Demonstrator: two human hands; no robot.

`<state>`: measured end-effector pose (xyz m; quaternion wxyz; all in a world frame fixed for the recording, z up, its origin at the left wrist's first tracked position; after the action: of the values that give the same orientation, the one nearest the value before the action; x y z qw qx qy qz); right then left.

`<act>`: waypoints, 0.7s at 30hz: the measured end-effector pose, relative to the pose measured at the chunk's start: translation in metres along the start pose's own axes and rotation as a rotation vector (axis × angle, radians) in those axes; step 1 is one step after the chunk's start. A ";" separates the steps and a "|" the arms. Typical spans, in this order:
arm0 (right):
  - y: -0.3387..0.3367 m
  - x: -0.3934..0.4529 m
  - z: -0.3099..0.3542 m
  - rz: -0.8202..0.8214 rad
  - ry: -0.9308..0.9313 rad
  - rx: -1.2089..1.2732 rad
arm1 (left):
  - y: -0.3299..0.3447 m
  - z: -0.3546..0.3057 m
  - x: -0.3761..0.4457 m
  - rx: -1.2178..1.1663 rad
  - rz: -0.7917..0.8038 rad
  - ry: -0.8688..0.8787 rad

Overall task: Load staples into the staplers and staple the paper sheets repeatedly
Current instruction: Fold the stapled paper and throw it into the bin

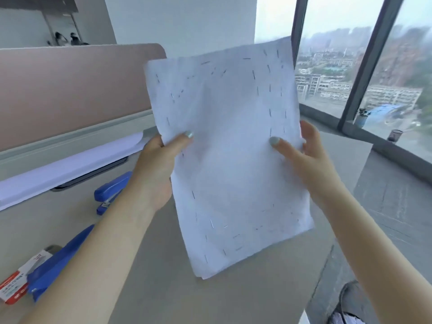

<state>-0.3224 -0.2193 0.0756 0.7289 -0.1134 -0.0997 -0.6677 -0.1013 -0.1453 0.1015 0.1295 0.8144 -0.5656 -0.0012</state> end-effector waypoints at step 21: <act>-0.328 -0.186 -0.261 -0.784 1.120 0.006 | 0.285 0.276 -0.104 0.298 0.535 -0.847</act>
<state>-0.6671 -0.1471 -0.2182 0.3752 0.2959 0.2569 -0.8400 -0.4420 -0.2005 -0.1200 -0.2322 0.5793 -0.7507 -0.2167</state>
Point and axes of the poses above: each hand's wrist, its own x-axis towards the middle knuckle, its own y-axis out of the palm, z = x × y, the point moved 3 cm from there along x, towards the middle knuckle, and after that the axes turned 2 degrees about -z, right-handed, at the moved point
